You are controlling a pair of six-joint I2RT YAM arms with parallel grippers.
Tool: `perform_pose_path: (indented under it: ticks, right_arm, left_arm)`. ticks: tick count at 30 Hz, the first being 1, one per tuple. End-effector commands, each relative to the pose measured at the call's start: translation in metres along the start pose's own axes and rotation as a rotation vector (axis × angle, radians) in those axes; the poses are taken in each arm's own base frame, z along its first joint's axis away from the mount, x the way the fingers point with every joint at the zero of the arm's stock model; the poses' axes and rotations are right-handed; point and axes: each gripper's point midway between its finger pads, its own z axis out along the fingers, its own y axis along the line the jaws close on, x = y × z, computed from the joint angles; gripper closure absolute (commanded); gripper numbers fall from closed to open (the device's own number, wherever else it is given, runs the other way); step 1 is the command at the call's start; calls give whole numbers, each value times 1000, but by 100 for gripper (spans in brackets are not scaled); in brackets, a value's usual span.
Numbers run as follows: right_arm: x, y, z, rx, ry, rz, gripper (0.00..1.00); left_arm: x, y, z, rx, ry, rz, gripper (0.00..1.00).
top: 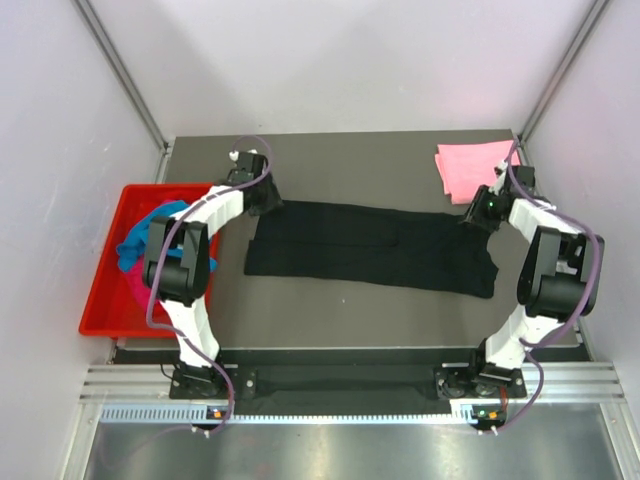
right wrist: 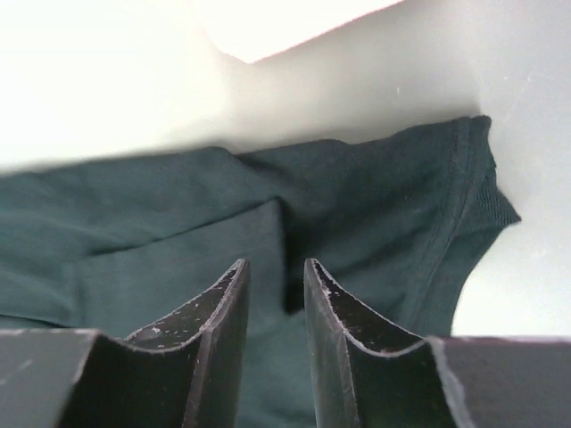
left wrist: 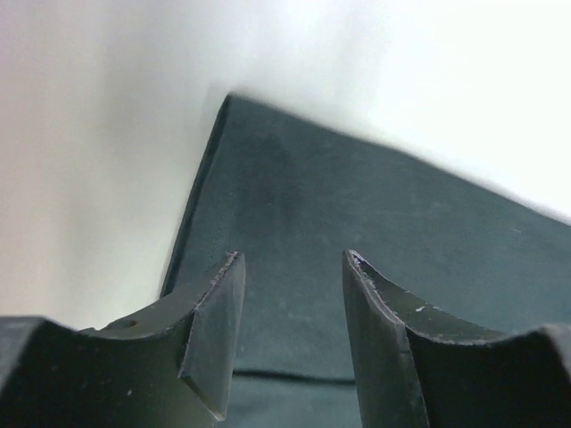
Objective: Fold and stack the t-shirts
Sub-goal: Fold the tshirt
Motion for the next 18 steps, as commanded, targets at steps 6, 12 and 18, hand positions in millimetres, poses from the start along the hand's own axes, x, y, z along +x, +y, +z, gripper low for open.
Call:
perform_pose_path:
  ticks: [6,12,18]
  right_arm:
    - [17,55,-54,-10,69,153,72]
    - [81,34,-49,92,143,208,75]
    - [134,-18,-48,292,172,259,75]
  left_arm:
    - [-7,-42,-78,105,-28,146,47]
    - [58,-26,-65,140,85,128,46]
    - [74,-8,-31,70,104,90,47]
